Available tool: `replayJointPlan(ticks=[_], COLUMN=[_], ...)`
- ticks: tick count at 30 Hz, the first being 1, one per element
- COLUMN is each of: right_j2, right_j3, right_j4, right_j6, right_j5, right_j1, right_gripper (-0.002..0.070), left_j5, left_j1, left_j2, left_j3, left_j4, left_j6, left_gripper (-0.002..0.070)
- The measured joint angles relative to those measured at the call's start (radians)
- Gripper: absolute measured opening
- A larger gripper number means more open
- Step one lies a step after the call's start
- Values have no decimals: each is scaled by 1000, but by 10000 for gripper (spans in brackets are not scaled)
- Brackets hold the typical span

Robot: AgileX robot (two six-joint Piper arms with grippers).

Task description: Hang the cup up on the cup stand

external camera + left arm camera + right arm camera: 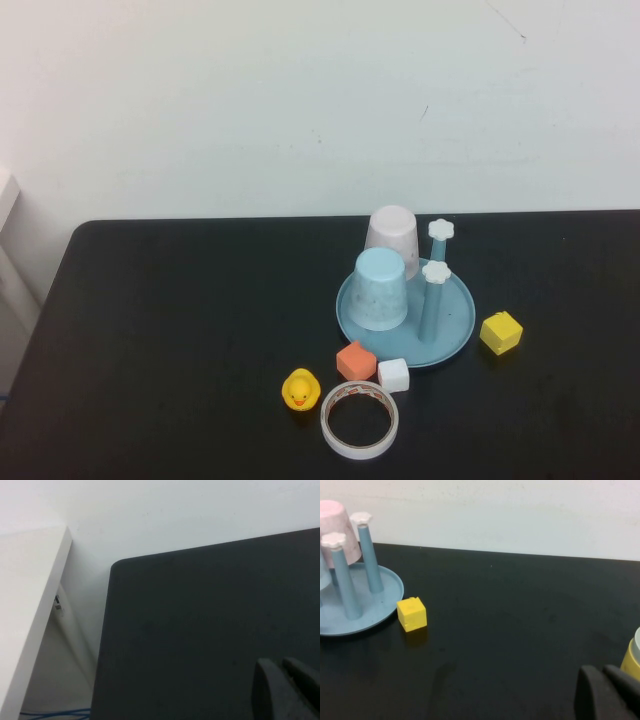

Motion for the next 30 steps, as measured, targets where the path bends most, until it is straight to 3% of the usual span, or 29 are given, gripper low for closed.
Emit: replayJointPlan(ticks=[30], right_j2=[0], right_j3=[0], right_j4=[0], right_j6=[0], right_j5=[1], right_j1=[0], right_gripper=[0], left_j5=[-1], left_j1=[0], left_j2=[0], left_j3=[0], left_j4=[-9], left_j6=[-16], left_gripper=[-1])
